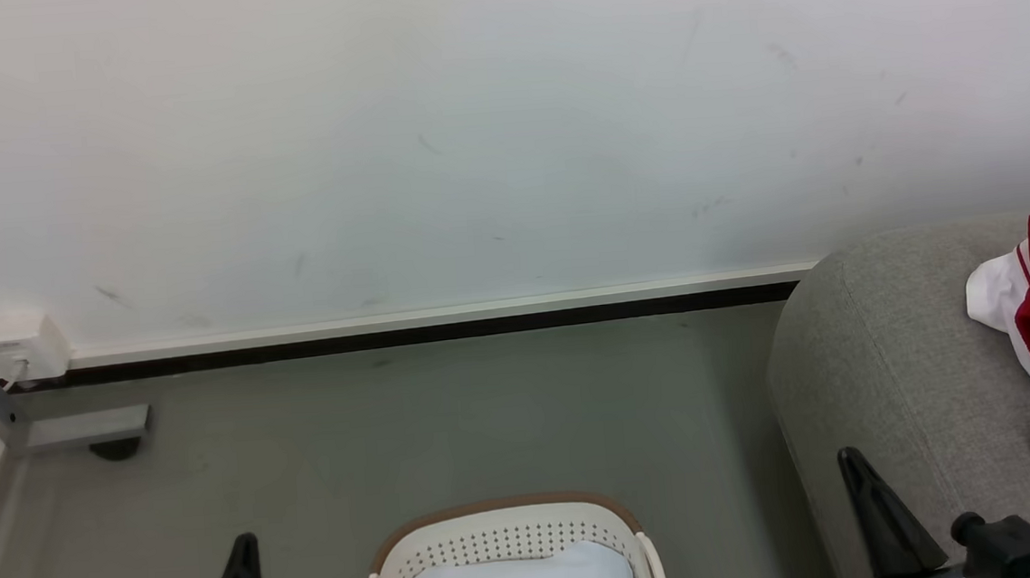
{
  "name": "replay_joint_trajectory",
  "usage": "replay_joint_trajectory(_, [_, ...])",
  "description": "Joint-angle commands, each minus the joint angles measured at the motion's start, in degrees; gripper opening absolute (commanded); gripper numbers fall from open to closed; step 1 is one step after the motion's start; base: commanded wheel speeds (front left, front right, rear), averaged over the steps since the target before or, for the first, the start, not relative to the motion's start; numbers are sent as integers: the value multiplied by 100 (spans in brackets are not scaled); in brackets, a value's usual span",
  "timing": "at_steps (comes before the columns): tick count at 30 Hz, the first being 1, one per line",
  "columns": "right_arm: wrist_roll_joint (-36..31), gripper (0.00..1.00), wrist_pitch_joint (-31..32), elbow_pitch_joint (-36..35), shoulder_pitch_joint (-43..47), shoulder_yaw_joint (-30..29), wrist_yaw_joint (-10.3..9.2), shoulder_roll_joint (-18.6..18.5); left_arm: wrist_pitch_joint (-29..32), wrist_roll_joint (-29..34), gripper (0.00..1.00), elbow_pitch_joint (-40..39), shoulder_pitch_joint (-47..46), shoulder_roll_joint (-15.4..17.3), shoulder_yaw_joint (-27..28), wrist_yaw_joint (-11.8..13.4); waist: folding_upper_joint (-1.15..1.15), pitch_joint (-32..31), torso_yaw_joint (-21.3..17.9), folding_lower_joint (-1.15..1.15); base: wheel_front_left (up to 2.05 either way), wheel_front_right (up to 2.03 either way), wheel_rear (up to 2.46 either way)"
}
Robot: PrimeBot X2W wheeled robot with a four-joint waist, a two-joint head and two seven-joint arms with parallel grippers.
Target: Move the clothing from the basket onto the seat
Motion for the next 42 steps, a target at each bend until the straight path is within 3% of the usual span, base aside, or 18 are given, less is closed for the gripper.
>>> replay_joint_trajectory(1, [292, 0, 45, -102, -87, -62, 0, -6, 80, -262, 0, -71, -153, 32, 70, -3, 0, 3, 2, 0, 0, 0, 0])
replay_joint_trajectory(42, [3820, 0, 910, -97, -241, -683, -5, 5, 969, -3909, 0, -335, -297, -4, 117, -26, 0, 79, 35, 0, 0, 0, 0])
